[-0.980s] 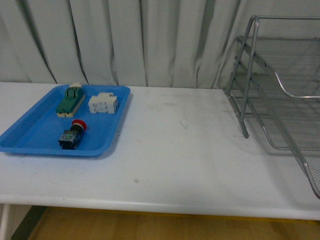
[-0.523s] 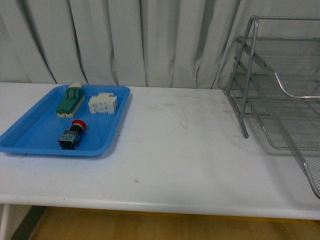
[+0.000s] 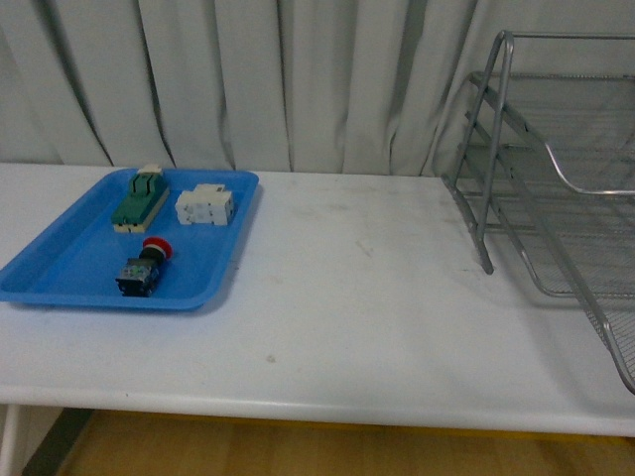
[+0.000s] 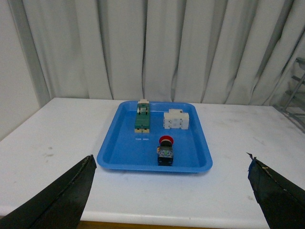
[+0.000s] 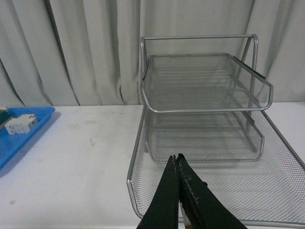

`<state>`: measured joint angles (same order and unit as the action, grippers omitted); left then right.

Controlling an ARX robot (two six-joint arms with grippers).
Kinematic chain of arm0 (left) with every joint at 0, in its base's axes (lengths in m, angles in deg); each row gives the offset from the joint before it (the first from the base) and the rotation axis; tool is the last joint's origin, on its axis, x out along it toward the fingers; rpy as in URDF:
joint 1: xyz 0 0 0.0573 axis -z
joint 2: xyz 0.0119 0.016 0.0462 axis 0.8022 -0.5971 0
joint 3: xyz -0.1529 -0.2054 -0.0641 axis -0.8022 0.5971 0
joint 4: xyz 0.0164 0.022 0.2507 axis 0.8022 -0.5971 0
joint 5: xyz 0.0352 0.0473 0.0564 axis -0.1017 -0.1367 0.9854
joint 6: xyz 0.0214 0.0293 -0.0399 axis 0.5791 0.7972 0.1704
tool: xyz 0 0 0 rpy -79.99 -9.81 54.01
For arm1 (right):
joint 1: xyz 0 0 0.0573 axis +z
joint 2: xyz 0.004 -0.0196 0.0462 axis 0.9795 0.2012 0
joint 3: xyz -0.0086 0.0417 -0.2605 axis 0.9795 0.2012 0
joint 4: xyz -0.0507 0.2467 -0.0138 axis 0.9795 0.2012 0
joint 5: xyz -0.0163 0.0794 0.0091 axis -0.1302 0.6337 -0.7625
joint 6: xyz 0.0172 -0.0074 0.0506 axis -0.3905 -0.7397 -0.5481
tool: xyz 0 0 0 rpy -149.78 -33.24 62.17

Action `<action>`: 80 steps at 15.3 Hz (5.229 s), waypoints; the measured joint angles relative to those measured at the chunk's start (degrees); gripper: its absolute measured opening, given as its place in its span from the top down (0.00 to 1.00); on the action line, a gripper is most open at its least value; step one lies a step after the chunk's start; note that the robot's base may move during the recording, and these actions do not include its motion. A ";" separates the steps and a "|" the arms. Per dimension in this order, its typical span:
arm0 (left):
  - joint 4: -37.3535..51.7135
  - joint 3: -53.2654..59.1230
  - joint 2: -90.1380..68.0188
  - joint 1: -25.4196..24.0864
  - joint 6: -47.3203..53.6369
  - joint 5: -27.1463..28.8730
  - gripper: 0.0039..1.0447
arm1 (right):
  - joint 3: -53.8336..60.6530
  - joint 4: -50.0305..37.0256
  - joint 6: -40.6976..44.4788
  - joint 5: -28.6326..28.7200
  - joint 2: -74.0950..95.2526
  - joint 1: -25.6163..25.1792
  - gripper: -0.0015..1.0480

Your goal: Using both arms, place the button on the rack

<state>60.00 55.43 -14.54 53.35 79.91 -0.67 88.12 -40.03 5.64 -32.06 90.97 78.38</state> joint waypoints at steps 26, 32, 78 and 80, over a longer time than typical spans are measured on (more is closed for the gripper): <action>-3.41 -11.93 -28.55 -5.31 -13.68 6.38 0.06 | -0.07 10.56 0.17 -0.04 -10.03 0.00 0.06; 18.56 -41.33 -82.05 -4.61 -2.71 -3.19 0.06 | -0.07 10.54 0.17 -0.04 -10.05 0.00 0.06; 6.16 -45.66 -85.50 -2.10 0.94 -8.61 0.65 | -0.07 10.56 0.17 -0.04 -10.05 0.00 0.06; 7.61 -40.46 -81.61 -3.21 -0.83 -8.50 0.65 | -0.07 10.54 0.17 -0.04 -10.05 0.00 0.06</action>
<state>67.60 14.97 -96.15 50.14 79.08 -9.17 88.06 -29.50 5.81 -32.11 80.92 78.38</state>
